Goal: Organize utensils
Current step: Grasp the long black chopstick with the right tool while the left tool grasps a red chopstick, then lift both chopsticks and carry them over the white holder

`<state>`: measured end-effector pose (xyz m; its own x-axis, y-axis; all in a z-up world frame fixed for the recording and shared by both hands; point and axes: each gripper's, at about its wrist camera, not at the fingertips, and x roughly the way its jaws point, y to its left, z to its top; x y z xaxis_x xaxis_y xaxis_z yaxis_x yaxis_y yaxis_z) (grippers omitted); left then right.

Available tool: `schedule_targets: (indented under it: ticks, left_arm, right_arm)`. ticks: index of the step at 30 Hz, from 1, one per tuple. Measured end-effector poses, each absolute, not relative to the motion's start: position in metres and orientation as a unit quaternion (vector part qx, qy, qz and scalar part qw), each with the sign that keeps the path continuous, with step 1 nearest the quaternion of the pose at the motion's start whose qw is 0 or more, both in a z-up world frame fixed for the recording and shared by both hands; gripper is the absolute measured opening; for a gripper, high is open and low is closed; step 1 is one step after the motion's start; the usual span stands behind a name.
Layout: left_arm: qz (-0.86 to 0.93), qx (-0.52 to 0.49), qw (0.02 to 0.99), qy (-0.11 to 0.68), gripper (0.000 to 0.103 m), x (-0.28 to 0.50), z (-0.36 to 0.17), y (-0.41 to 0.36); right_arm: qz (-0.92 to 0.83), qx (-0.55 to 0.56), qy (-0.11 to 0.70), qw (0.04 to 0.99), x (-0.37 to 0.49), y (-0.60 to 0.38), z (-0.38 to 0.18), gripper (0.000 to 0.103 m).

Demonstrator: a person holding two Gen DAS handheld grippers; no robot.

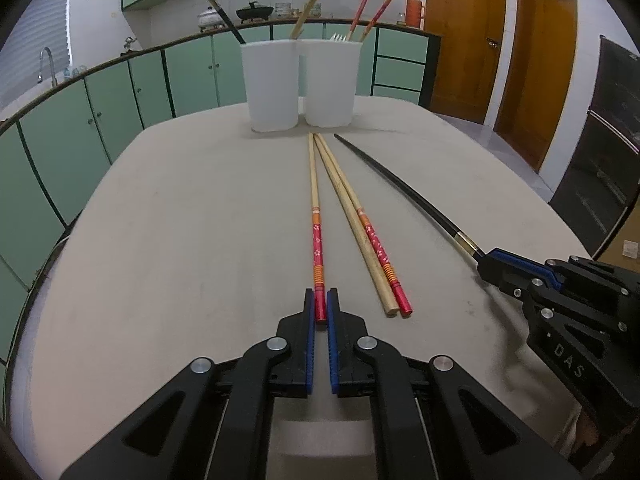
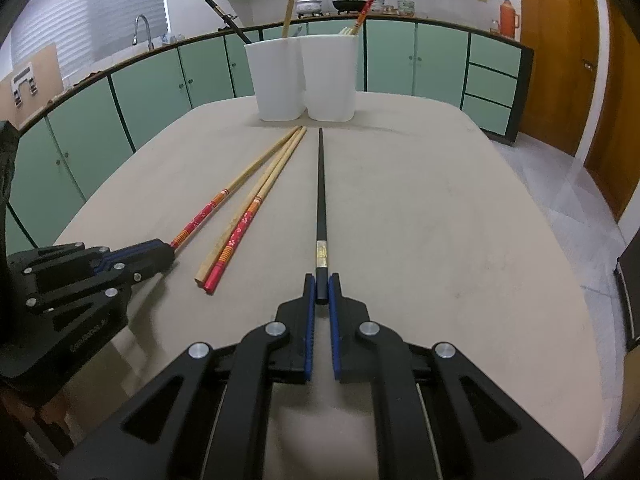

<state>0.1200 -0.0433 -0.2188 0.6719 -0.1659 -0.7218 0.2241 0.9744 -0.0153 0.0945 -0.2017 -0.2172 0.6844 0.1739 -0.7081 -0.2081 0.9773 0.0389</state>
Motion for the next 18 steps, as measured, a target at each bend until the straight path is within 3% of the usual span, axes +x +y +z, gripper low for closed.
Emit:
schedule_targets:
  ticks: [8,18]
  left_arm:
    - [-0.111,0.051,0.929,0.349,0.005,0.111,-0.173,-0.038]
    - [-0.124,0.038,0.953,0.274,0.005,0.117,-0.101,-0.029]
  right_arm:
    - [0.118,-0.044,0.381,0.916,0.095,-0.204,-0.180,0.006]
    - [0.131,-0.043,0.304,0.943,0.107,-0.216,-0.094,0.006]
